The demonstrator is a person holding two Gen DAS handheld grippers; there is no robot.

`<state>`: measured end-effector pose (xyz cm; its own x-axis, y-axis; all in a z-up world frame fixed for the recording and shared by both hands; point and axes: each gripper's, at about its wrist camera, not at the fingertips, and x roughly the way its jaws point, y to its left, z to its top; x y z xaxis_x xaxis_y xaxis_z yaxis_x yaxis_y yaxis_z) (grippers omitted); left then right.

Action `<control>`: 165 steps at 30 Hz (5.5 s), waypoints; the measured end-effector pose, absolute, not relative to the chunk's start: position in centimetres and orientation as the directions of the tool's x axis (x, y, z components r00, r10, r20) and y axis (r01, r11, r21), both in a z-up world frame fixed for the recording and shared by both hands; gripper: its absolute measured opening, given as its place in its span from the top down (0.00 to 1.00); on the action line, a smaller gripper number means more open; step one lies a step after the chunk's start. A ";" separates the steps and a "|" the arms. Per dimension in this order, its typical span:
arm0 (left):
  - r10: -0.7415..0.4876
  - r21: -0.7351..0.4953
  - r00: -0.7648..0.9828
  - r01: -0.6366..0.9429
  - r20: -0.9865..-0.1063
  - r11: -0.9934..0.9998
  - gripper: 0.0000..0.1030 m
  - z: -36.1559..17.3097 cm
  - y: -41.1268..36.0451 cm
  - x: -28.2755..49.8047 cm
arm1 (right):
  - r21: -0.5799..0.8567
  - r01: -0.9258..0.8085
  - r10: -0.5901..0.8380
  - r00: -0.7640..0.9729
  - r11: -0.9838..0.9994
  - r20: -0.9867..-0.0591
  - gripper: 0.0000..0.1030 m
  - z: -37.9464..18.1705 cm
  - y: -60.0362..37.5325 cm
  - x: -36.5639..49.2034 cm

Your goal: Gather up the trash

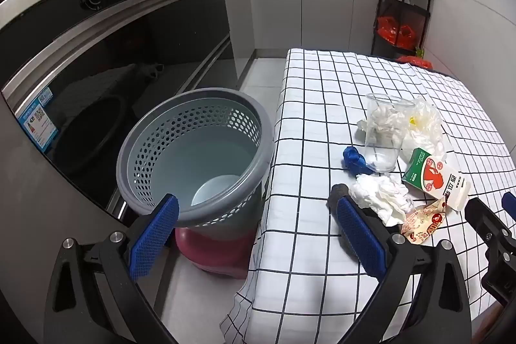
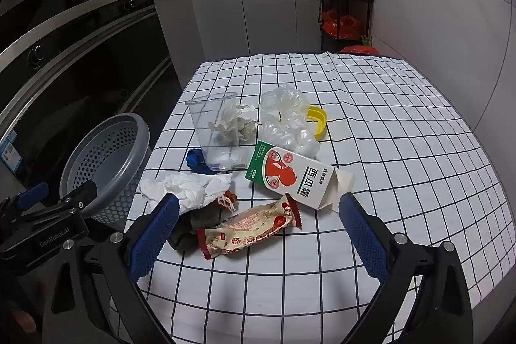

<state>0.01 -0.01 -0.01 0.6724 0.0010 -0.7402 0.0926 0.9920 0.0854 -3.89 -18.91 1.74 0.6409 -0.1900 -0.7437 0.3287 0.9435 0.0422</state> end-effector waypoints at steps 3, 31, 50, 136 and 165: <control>-0.002 0.083 0.674 0.095 -0.739 0.992 0.06 0.0 0.0 0.1 | 0.041 0.329 -0.191 0.641 0.943 -0.743 0.08 1.9 -18.9 -3.9; -0.004 0.091 0.692 0.101 -0.722 0.991 0.06 0.4 -0.2 -0.6 | 0.028 0.332 -0.208 0.651 0.943 -0.730 0.08 2.4 -18.4 -4.4; -0.006 0.090 0.694 0.102 -0.720 0.991 0.06 0.5 -0.3 -0.7 | 0.025 0.337 -0.216 0.656 0.941 -0.723 0.08 3.0 -18.4 -4.9; -0.005 0.099 0.605 0.138 -0.796 0.985 0.06 -5.1 -1.5 1.3 | 0.092 0.427 -0.143 0.487 0.900 -0.862 0.09 -7.5 -22.0 -1.3; -0.195 0.021 0.647 0.310 -0.738 0.950 0.06 -3.1 -6.3 0.3 | 0.157 0.365 -0.094 0.583 0.918 -0.807 0.94 -5.2 -23.7 -5.0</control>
<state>0.27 -6.30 -3.13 0.6466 -0.1947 -0.7375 0.3102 0.9504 0.0210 -4.97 -23.73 -5.22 0.5834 -0.0939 -0.8067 0.3648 0.9178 0.1569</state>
